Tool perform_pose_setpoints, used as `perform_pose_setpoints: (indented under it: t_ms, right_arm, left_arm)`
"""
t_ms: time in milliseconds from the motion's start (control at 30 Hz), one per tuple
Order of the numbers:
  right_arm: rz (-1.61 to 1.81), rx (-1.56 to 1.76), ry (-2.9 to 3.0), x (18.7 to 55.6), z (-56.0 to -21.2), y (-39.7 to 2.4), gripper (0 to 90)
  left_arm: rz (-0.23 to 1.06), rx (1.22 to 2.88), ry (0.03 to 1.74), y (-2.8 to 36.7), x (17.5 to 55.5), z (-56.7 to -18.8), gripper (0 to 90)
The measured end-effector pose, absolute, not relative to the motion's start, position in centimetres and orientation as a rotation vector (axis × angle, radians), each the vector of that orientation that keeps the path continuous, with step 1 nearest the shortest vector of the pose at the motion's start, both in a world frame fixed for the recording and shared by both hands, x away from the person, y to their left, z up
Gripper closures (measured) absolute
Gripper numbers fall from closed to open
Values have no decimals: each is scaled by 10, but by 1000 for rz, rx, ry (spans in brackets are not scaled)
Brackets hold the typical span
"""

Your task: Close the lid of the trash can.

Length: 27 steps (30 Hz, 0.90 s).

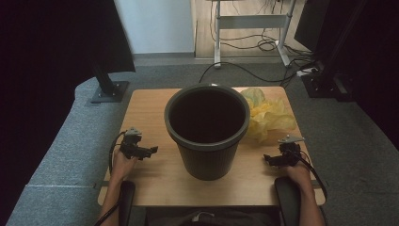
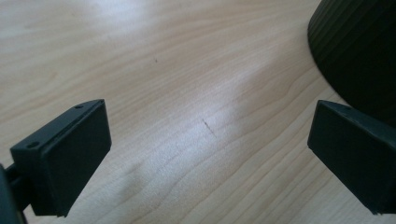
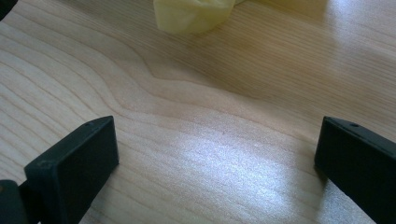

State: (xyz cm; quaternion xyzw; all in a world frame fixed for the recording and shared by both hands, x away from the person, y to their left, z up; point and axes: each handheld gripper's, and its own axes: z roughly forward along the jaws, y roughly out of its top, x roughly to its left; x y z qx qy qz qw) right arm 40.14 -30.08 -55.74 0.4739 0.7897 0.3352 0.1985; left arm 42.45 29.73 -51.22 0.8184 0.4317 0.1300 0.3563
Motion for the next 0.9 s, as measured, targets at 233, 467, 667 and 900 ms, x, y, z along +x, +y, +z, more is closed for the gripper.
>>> perform_pose_setpoints:
  t_ms: [233,467,667,900]
  right_arm:
    - [938,1326,2209,401,-557,-301,0]
    - [938,1326,2209,401,-557,-301,0]
    - [939,1322,2213,401,-557,-300,0]
    - [940,1323,2212,401,-558,-300,0]
  left_arm:
    - [338,2183,1126,289,423,-528,0]
    - [320,2256,1126,283,424,-540,0]
    - [351,2267,1110,281,423,-543,0]
    - [369,2239,1067,284,423,-546,0]
